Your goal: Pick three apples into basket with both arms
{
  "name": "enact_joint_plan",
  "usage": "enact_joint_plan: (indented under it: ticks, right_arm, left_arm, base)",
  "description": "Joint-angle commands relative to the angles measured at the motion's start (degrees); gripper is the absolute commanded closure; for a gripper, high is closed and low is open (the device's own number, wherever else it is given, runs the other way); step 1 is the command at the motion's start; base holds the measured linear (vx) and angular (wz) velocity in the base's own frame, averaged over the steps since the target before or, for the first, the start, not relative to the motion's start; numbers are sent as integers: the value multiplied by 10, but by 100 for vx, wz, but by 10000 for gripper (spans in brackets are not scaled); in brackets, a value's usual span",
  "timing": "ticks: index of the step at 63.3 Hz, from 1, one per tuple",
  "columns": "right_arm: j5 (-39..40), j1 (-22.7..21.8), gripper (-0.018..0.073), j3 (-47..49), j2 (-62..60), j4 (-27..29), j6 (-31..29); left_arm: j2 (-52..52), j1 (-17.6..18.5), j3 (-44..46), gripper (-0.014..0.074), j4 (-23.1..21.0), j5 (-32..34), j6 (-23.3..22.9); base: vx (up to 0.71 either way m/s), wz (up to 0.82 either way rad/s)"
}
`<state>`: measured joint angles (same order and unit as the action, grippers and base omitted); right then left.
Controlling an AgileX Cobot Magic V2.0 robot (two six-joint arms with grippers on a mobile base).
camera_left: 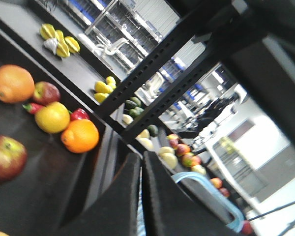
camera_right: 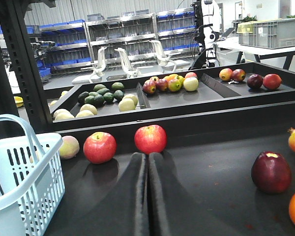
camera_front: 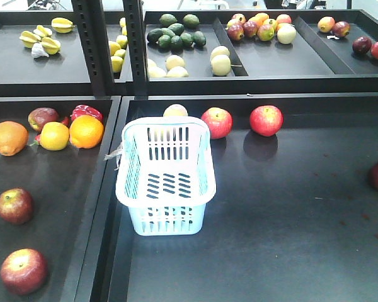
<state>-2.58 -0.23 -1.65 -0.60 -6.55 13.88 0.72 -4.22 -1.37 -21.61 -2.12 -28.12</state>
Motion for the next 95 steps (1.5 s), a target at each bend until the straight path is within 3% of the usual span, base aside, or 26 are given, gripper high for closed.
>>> enact_joint_plan:
  ticks: [1, 4, 15, 19, 28, 40, 52, 56, 66, 72, 79, 84, 95]
  right_arm:
    - [42, -3, 561, -8, -6, -6, -3]
    - [42, -3, 561, -8, -6, -6, -3]
    - [42, -3, 561, -8, -6, -6, -3]
    - [42, -3, 561, -8, -6, -6, -3]
    - [42, -3, 561, -8, -6, -6, -3]
    - [42, -3, 561, -8, -6, -6, -3]
    - [42, -3, 561, -8, -6, -6, -3]
    - [42, -3, 561, -8, -6, -6, -3]
    - [42, -3, 561, -8, -6, -6, -3]
    - [42, -3, 561, -8, -6, -6, -3]
    - [42, -3, 561, -8, -6, -6, -3]
    - [42, -3, 561, -8, -6, -6, -3]
    - [42, -3, 561, -8, -6, -6, -3]
  left_arm:
    - [8, 3, -12, 603, -40, 60, -11]
    - [8, 3, -7, 603, -66, 63, -12]
    - [8, 3, 28, 603, -235, 68, -54]
    - [8, 3, 53, 603, -258, 66, -54]
    - [8, 3, 147, 603, -257, 36, -28]
    - [-34, 3, 287, 603, -259, -40, 159]
    - [-155, 3, 403, 587, -263, -166, 357]
    - [-199, 3, 433, 568, -283, -194, 425]
    - [-321, 3, 496, 459, -395, -276, 623]
    - [-414, 3, 530, 359, -501, -342, 759]
    - [-508, 3, 574, 242, -565, -440, 899]
    - [-585, 3, 612, 171, -576, -501, 953]
    - [-741, 3, 739, 85, -574, -589, 966]
  base:
    - [0, 0]
    - [0, 0]
    - [0, 0]
    - [0, 0]
    - [0, 0]
    - [0, 0]
    - [0, 0]
    - [0, 0]
    - [0, 0]
    - [0, 0]
    - [0, 0]
    - [0, 0]
    - [0, 0]
